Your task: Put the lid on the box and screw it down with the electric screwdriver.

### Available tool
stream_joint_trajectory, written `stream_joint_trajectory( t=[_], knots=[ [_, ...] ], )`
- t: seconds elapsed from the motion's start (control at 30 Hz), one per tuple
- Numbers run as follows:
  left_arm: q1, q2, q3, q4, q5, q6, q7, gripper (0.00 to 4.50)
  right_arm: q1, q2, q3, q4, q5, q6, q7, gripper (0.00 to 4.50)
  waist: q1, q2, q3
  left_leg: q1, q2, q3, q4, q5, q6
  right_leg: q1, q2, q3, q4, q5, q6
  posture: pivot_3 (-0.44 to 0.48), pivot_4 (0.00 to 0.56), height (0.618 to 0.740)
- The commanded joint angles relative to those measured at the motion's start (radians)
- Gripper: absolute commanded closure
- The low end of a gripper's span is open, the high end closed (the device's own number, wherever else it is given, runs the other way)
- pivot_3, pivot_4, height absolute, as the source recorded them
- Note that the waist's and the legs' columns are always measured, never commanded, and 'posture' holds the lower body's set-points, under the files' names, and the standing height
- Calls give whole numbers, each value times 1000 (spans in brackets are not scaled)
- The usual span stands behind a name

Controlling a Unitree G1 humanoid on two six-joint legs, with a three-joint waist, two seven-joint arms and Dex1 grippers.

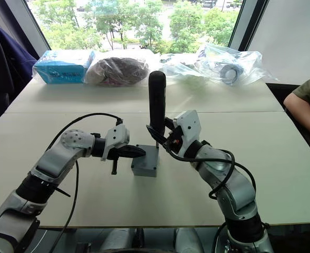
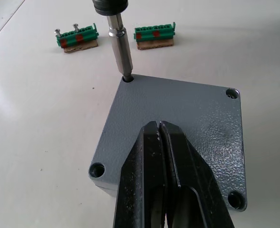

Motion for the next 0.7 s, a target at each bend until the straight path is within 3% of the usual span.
stream_joint_trajectory(
  t=[0.03, 0.23, 0.7],
  knots=[
    [70, 19, -98, 99, 94, 52, 4, 4500, 25, -25, 59, 145, -60, -7, 35, 2744, -1, 0, 0, 0, 0, 0, 0, 0, 0, 0, 0, 0, 0, 0, 0, 0, 150, 740],
    [82, 28, -97, 88, 93, 56, 7, 4500, -10, 20, 37, 247, -54, 19, -1, 2744, -1, -1, -3, 2, 0, 0, 0, 0, 0, 1, 0, 0, 1, 0, 0, 0, 150, 740],
    [89, 31, -96, 89, 92, 54, 9, 4500, 29, 25, 33, 242, -58, 12, 1, 2744, -2, -1, -10, 3, 0, 0, -1, 0, 0, 2, 0, 0, 0, 0, 0, 0, 150, 740]
  ],
)
